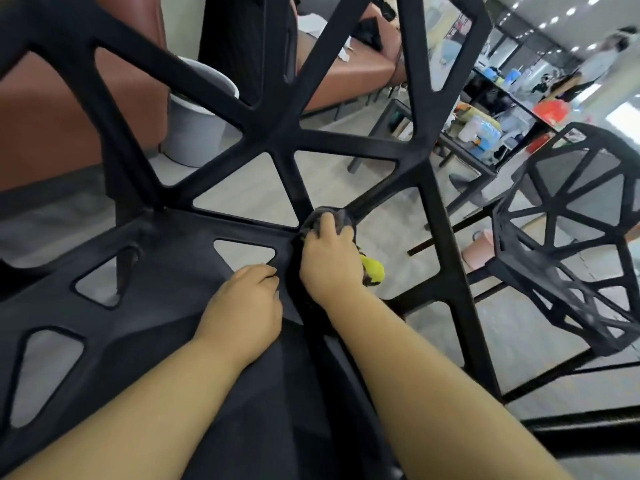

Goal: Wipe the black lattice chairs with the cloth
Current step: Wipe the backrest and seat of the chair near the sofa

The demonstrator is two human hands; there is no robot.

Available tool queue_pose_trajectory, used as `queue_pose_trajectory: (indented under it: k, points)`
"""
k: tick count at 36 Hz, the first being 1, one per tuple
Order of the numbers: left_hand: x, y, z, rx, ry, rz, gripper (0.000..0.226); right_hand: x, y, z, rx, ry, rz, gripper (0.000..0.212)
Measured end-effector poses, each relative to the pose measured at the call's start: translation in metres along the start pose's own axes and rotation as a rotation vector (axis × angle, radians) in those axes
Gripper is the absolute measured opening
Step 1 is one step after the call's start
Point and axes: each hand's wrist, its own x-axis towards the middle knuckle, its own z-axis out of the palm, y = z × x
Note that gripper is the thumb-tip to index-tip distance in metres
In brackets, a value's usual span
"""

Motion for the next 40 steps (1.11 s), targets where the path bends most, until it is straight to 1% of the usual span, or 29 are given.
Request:
queue_pose_trajectory:
  k: [3,7,8,9,11,12,16,18,21,23,25,27,31,34,36,38,40]
  points:
    - [0.002,0.001,0.0,0.029,0.02,0.047,0.012,0.001,0.012,-0.009,0.026,-0.091,-0.098,0.03]
    - [0.003,0.002,0.0,0.026,0.001,0.069,0.01,-0.009,0.034,-0.028,-0.16,-0.124,-0.26,0.032]
    - [0.003,0.002,0.0,0.035,-0.011,0.07,0.012,-0.012,0.044,-0.031,-0.213,-0.111,-0.249,0.032]
    - [0.003,0.002,0.0,0.035,-0.024,0.066,0.014,-0.014,0.055,-0.034,-0.254,-0.074,-0.196,0.033]
    - [0.003,0.001,0.002,0.021,-0.066,0.036,0.017,-0.016,0.08,-0.045,-0.266,0.046,-0.058,0.036]
    - [0.003,0.001,0.002,0.014,-0.085,0.021,0.018,-0.017,0.09,-0.05,-0.254,0.103,-0.023,0.038]
    - [0.003,0.003,0.001,0.035,-0.1,0.033,0.018,-0.014,0.103,-0.062,-0.229,0.217,0.003,0.039]
    - [0.002,0.004,-0.001,0.035,-0.101,0.05,0.017,-0.011,0.102,-0.064,-0.188,0.306,0.034,0.041]
    - [0.002,0.005,0.003,-0.008,-0.05,0.107,0.014,-0.005,0.105,-0.064,-0.113,0.388,0.075,0.041]
    - [0.003,0.007,0.003,-0.009,-0.026,0.181,0.016,0.003,0.111,-0.066,-0.046,0.386,0.14,0.041]
    - [0.004,0.01,0.002,0.032,-0.046,0.262,0.01,0.01,0.121,-0.068,0.011,0.336,0.234,0.043]
    - [0.005,0.011,0.001,0.054,-0.119,0.26,0.024,0.011,0.126,-0.072,0.022,0.285,0.271,0.043]
    - [0.004,0.009,0.003,0.067,-0.139,0.183,0.031,-0.014,0.134,-0.067,0.062,0.285,0.246,0.042]
    - [0.003,0.015,-0.001,0.033,-0.208,0.136,0.031,-0.054,0.132,-0.058,0.105,0.315,0.232,0.039]
    - [0.004,0.016,0.0,0.032,-0.218,0.131,0.035,-0.08,0.129,-0.051,0.084,0.35,0.159,0.039]
    - [0.005,0.018,-0.001,0.065,-0.236,0.142,0.031,-0.095,0.129,-0.05,0.063,0.351,0.092,0.039]
    - [0.004,0.02,0.0,0.137,-0.253,0.172,0.029,-0.094,0.132,-0.051,0.068,0.349,0.069,0.039]
